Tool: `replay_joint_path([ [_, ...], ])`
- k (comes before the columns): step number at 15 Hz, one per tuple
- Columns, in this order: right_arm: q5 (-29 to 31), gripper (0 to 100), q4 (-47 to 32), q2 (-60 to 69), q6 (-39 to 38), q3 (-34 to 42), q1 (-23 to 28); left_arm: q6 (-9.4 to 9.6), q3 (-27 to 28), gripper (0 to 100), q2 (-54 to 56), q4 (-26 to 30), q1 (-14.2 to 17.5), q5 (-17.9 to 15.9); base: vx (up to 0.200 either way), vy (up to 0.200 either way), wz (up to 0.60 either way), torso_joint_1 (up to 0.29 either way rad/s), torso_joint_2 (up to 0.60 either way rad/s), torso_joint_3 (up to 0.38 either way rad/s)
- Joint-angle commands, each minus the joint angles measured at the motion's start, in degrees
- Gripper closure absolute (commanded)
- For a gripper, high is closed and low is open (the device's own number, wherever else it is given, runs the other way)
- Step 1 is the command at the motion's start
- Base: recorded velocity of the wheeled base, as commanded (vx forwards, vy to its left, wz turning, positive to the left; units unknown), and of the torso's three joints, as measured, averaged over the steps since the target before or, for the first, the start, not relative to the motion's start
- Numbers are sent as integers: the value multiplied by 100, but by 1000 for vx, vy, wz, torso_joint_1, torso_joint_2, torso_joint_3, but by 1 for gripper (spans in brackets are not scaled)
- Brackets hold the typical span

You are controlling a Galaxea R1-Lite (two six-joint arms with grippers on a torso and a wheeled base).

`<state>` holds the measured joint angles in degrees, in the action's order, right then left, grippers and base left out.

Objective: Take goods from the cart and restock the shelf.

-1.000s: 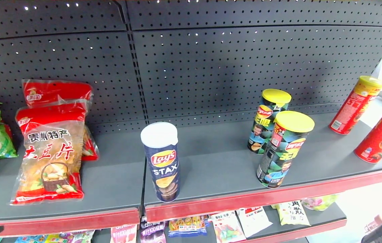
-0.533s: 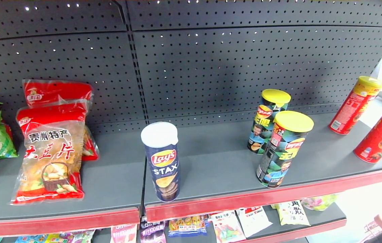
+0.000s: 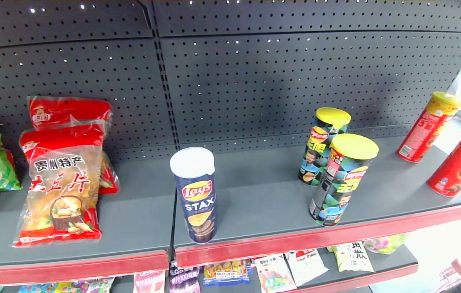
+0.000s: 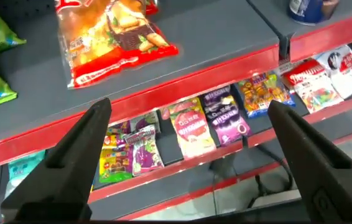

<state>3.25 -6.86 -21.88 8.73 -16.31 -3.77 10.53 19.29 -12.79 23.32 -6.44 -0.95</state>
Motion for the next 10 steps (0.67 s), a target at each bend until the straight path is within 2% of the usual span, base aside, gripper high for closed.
replay_joint_path([
  [1, 0, 100, -8, 0, 6, -4, -1, 10, -65, 0, -84, -56, -77, -2, 0, 0, 0, 0, 0, 0],
  [3, 8, 100, -8, 9, 32, -12, -1, 10, -65, 0, -66, -56, -77, 7, 0, 0, 0, 0, 0, 0],
  [8, 8, 100, 1, 17, 50, -65, 16, 28, -74, 0, -92, -64, -86, -2, -200, 0, 0, 6, 6, 2],
  [10, 17, 100, 1, 17, 138, -56, 16, 151, -74, 0, -13, -64, -86, -2, 0, 0, 0, 0, 0, 0],
])
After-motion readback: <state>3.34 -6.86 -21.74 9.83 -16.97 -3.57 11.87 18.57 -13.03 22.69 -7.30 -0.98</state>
